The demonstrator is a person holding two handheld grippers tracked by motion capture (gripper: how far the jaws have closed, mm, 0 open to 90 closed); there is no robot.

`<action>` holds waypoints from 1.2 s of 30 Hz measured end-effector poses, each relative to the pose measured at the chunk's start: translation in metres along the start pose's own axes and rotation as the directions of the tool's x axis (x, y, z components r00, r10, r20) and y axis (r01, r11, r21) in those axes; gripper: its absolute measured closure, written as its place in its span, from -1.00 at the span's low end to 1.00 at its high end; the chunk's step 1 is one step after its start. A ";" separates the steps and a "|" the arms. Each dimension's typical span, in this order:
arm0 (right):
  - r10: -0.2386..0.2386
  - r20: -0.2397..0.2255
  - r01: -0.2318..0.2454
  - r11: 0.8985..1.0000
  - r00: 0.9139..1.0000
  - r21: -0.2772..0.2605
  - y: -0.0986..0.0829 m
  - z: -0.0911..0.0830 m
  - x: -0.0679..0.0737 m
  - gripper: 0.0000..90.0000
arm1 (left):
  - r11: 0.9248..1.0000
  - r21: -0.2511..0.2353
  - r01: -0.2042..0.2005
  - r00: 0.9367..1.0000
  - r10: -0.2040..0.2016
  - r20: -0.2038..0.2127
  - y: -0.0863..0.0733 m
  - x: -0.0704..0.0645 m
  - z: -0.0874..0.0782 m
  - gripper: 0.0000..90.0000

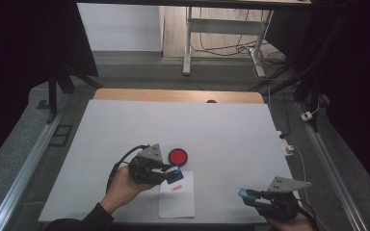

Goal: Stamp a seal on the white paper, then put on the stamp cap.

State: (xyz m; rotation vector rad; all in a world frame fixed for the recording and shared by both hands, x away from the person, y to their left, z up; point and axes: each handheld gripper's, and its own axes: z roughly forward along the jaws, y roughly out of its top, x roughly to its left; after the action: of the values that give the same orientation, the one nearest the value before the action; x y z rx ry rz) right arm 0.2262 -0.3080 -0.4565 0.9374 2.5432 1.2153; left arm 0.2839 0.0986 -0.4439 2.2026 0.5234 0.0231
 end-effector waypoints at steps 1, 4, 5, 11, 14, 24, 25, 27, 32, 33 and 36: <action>0.000 0.000 0.000 1.000 1.000 0.000 0.000 0.000 0.000 0.51 | 1.000 -0.003 0.000 1.000 0.000 0.002 0.000 0.000 -0.001 0.55; 0.001 0.000 -0.001 1.000 1.000 0.000 0.000 0.000 0.000 0.51 | 1.000 -0.011 -0.002 1.000 0.002 0.004 0.001 0.000 -0.004 0.55; 0.001 0.000 -0.001 1.000 1.000 0.000 0.000 0.000 0.000 0.51 | 1.000 -0.014 -0.004 1.000 0.004 0.006 0.002 0.000 -0.005 0.55; 0.000 0.001 0.000 1.000 1.000 0.001 0.000 0.000 0.000 0.51 | 0.999 -0.038 -0.016 1.000 0.016 0.016 0.003 -0.002 -0.011 0.55; 0.001 0.000 -0.001 1.000 1.000 0.001 0.000 0.000 0.000 0.51 | 0.998 -0.050 -0.022 0.999 0.023 0.022 0.004 -0.003 -0.015 0.55; 0.000 -0.001 0.000 1.000 1.000 0.001 0.000 0.000 0.000 0.51 | 0.997 -0.071 -0.030 0.999 0.032 0.030 0.005 -0.004 -0.021 0.55; 0.001 0.000 -0.001 1.000 1.000 0.001 0.000 0.000 0.000 0.51 | 0.997 -0.071 -0.031 0.999 0.034 0.029 0.005 -0.004 -0.021 0.55; 0.001 -0.003 -0.001 1.000 1.000 -0.002 0.000 -0.001 0.000 0.51 | 0.997 -0.072 -0.031 0.999 0.033 0.033 0.005 -0.004 -0.021 0.55; -0.002 0.000 0.002 1.000 1.000 -0.005 0.000 -0.001 0.000 0.51 | 0.997 -0.072 -0.034 0.999 0.036 0.036 0.005 -0.004 -0.020 0.55; -0.002 0.001 0.002 1.000 1.000 -0.006 0.000 -0.001 0.000 0.51 | 0.997 -0.072 -0.034 0.999 0.037 0.036 0.005 -0.004 -0.020 0.55; -0.001 0.004 0.001 1.000 1.000 -0.022 0.000 -0.003 0.000 0.51 | 0.997 -0.075 -0.034 0.999 0.037 0.035 0.005 -0.004 -0.021 0.55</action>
State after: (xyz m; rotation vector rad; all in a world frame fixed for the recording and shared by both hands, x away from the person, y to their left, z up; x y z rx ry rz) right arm 0.2250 -0.3097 -0.4550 0.9326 2.5215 1.2372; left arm 0.2776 0.1099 -0.4265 2.1359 0.4561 0.0207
